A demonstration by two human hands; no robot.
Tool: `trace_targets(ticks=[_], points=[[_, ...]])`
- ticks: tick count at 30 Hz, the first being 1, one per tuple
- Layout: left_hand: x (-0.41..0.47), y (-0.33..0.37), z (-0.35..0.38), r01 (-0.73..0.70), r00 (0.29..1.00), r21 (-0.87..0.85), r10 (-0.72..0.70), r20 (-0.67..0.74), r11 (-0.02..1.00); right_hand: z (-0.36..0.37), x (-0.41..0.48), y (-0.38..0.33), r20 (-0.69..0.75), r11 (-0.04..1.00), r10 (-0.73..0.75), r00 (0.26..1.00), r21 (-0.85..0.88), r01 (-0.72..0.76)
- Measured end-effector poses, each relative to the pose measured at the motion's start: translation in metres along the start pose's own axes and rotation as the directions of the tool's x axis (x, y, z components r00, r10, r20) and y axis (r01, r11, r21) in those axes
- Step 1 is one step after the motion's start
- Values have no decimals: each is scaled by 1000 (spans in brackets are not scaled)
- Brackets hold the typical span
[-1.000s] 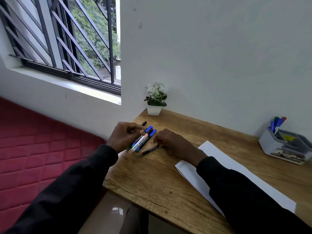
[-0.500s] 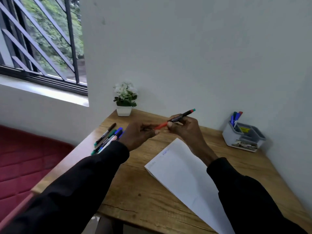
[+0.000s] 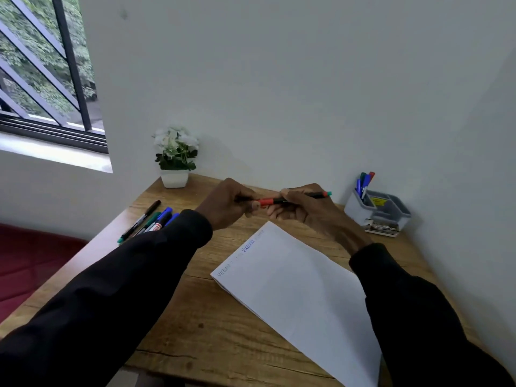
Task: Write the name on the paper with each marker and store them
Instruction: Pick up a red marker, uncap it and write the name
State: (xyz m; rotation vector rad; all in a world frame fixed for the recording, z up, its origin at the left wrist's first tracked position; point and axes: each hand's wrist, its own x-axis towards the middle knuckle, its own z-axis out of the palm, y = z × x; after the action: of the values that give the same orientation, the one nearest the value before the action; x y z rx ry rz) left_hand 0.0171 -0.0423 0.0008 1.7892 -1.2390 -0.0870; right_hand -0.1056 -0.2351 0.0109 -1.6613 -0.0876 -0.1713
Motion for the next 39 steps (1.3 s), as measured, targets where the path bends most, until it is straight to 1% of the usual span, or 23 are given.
trace_targets(ticks=[2,3,4,6,8,10,12,14,16,18,21,23,26,28,29,31,33,35,39], points=[[0,-6,-1,16,1000,-6,-16,25,1000,-6,1,2,109,999,38,993,6,-39],[-1,-10,-2,28,999,8,-28,35,1000,-8,2,4,127,999,41,991,-6,-40],[-1,-16,-2,49,998,24,-50,36,999,-10,3,8,113,999,37,993,-17,-35],[-2,-31,-1,94,995,74,-95,16,993,-13,4,16,22,999,30,999,-18,-30],[-5,-46,1,126,992,162,-128,1,979,-17,3,28,-94,999,22,995,-21,-24],[-7,-58,8,166,985,269,-171,-4,949,-20,3,41,-184,996,2,983,-86,-18],[-6,-66,14,230,971,362,-240,-19,903,-19,5,53,-243,983,-8,970,-178,-37],[-2,-74,20,253,961,445,-274,-16,859,-18,8,63,-299,965,-6,954,-250,-72],[2,-79,24,257,958,506,-286,-20,823,-17,11,71,-360,957,4,933,-270,-109],[4,-82,26,257,958,533,-286,-28,807,-16,14,76,-389,960,24,921,-249,-130],[6,-84,27,244,962,530,-273,-26,812,-15,16,83,-373,968,41,927,-216,-129],[7,-84,28,226,971,491,-237,-41,841,-14,19,88,-348,971,36,937,-208,-115],[7,-78,31,175,984,319,-158,-81,932,-15,20,93,-343,976,23,939,-197,-96],[7,-72,34,115,993,196,-107,-52,974,-14,19,96,-347,978,23,938,-187,-93],[6,-70,36,85,996,166,-84,-16,982,-14,18,97,-352,978,24,936,-184,-94],[6,-70,40,62,994,158,-75,79,985,-13,18,99,-367,976,19,930,-197,-97],[6,-75,44,64,986,202,-93,137,977,-12,18,101,-368,971,-11,930,-225,-78],[6,-79,45,60,984,240,-98,150,969,-10,18,101,-368,968,-33,929,-244,-62],[7,-81,44,10,984,264,-56,168,964,-8,20,101,-368,962,-59,928,-268,-45]])
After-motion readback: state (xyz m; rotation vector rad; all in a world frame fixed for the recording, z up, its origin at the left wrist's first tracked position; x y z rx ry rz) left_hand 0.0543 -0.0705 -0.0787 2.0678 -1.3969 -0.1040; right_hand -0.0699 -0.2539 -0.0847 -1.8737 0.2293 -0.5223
